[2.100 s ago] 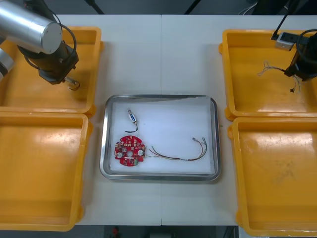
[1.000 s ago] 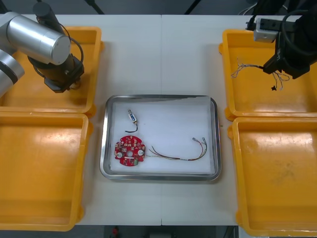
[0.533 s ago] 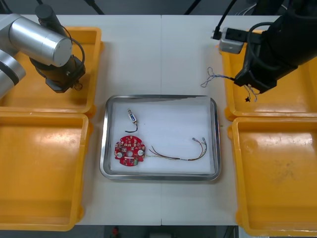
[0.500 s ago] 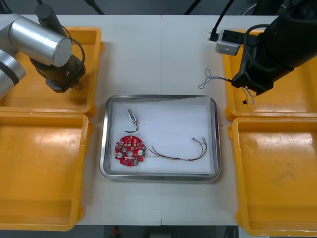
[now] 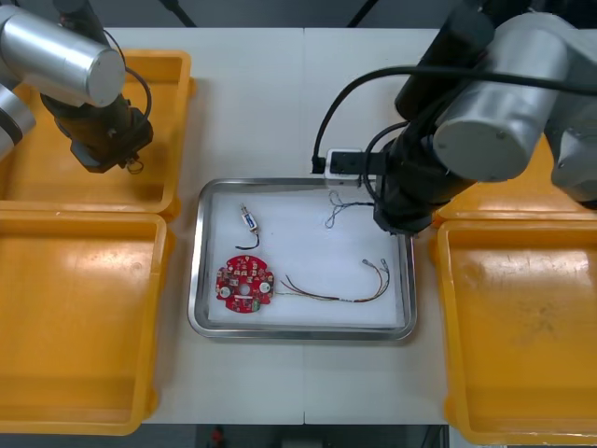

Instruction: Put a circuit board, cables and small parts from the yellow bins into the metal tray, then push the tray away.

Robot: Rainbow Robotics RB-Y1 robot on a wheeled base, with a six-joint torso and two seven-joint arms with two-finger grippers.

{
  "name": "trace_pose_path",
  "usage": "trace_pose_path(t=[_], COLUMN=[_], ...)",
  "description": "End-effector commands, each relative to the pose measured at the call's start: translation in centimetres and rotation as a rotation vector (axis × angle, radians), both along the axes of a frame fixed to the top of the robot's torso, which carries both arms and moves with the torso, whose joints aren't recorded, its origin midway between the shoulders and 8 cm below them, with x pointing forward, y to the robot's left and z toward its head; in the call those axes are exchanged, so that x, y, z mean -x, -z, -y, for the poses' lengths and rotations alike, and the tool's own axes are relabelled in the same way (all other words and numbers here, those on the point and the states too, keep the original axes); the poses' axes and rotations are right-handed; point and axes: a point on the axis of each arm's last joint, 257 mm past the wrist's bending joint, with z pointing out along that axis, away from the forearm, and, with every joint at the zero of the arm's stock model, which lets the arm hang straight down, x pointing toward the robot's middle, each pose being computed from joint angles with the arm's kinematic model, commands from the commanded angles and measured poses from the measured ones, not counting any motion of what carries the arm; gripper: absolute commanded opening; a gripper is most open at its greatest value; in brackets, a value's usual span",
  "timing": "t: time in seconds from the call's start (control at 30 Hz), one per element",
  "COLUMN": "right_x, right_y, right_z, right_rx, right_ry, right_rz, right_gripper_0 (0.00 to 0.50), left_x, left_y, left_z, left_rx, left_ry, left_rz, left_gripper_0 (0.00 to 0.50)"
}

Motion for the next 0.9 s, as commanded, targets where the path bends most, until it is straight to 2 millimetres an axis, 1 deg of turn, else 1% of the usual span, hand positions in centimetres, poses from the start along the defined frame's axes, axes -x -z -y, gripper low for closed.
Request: trace_pose_path(t=[0.03,0.2,0.23,0.27,0.37,0.43,0.47,0.5,0.7,0.8,0.83,0.87,0.9], right_x=[0.6,0.4,0.4,0.1,-0.6,-1.1,-1.1,-1.6,-2.9,-3.1,-3.2,-3.2,-3.2], right_y=[2.0,4.0,4.0,4.5,5.3,5.9,5.9,6.3,7.4,8.2,8.5,8.6,8.7], right_z=[-3.6,-4.9,-4.9,-5.2,-5.3,-5.5,-5.5,-5.5,-5.7,-5.6,-5.4,-5.3,-5.2], right_rx=[-0.028,-0.015,-0.015,0.002,0.021,0.023,0.023,0.022,0.023,0.027,0.035,0.040,0.044], right_ry=[-0.036,-0.054,-0.054,-0.061,-0.067,-0.064,-0.064,-0.062,-0.065,-0.065,-0.062,-0.065,-0.064], right_rz=[0.002,0.004,0.004,0.010,0.021,0.024,0.024,0.031,0.055,0.055,0.057,0.058,0.058], right_gripper_0=[0.000,0.000,0.000,0.000,0.000,0.000,0.000,0.000,0.000,0.000,0.026,0.074,0.155], left_x=[-0.5,0.7,0.7,1.4,2.3,3.0,3.0,3.4,4.9,5.4,5.7,5.8,6.1], left_y=[-6.0,-8.0,-8.0,-8.9,-9.8,-10.4,-10.4,-10.8,-12.8,-13.7,-14.1,-14.3,-14.7], left_z=[-2.8,-3.4,-3.4,-3.6,-3.8,-3.7,-3.7,-3.5,-2.9,-2.6,-2.6,-2.5,-2.4], left_rx=[-0.033,-0.029,-0.029,-0.036,-0.056,-0.059,-0.059,-0.047,-0.005,-0.003,-0.005,-0.008,-0.014], left_ry=[0.042,0.063,0.063,0.070,0.089,0.107,0.107,0.121,0.160,0.177,0.185,0.192,0.200], left_rz=[0.026,-0.008,-0.008,-0.018,-0.036,-0.048,-0.048,-0.052,-0.061,-0.060,-0.062,-0.063,-0.063], left_gripper_0=[0.000,0.000,0.000,0.000,0.000,0.000,0.000,0.000,0.000,0.000,0.000,0.000,0.000])
